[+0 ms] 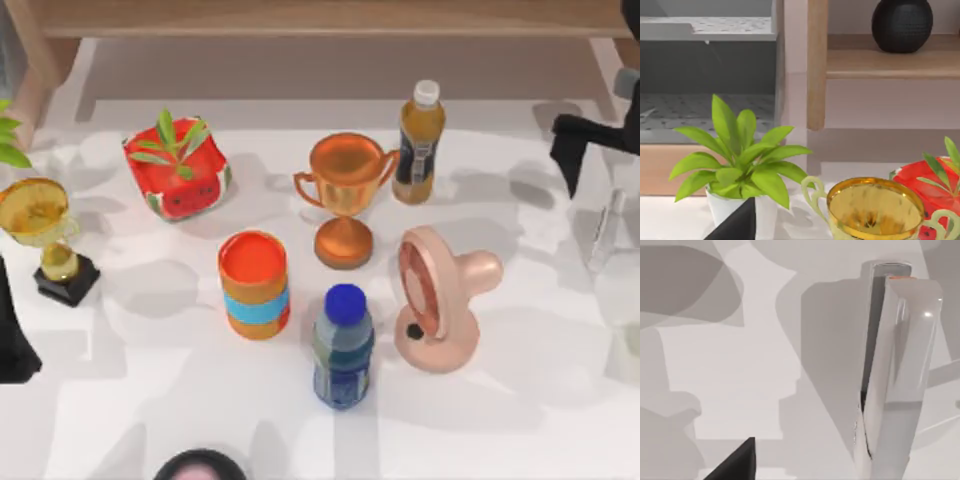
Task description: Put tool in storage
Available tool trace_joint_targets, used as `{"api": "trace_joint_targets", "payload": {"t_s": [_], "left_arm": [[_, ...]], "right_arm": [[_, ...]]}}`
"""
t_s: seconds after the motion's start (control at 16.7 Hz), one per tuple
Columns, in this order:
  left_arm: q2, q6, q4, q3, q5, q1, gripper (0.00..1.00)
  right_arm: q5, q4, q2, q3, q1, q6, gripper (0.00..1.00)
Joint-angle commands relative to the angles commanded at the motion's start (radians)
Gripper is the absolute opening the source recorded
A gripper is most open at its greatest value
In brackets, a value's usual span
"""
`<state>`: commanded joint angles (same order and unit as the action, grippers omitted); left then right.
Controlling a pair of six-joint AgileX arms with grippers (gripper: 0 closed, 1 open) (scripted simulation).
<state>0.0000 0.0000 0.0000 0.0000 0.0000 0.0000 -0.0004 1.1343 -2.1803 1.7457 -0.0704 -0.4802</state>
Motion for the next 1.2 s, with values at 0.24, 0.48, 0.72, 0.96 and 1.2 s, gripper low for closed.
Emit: {"api": "trace_joint_targets", "payload": {"t_s": [0.24,0.48,0.72,0.96,1.2], "left_arm": [[0.000,0.000,0.000,0.000,0.000,0.000,1.00],[0.000,0.000,0.000,0.000,0.000,0.000,1.00],[0.000,0.000,0.000,0.000,0.000,0.000,1.00],[0.000,0.000,0.000,0.000,0.000,0.000,1.00],[0.000,0.000,0.000,0.000,0.000,0.000,1.00]], "right_arm": [[-0.005,-0.027,-0.029,0.002,-0.013,-0.003,1.00],[-0.004,-0.103,-0.084,-0.023,-0.017,-0.009,1.00],[-0.001,-0.161,-0.067,-0.093,-0.006,-0.002,1.00],[0.001,-0.169,-0.056,-0.113,-0.001,-0.002,1.00],[0.001,-0.169,-0.056,-0.113,-0.001,-0.002,0.77]]}}
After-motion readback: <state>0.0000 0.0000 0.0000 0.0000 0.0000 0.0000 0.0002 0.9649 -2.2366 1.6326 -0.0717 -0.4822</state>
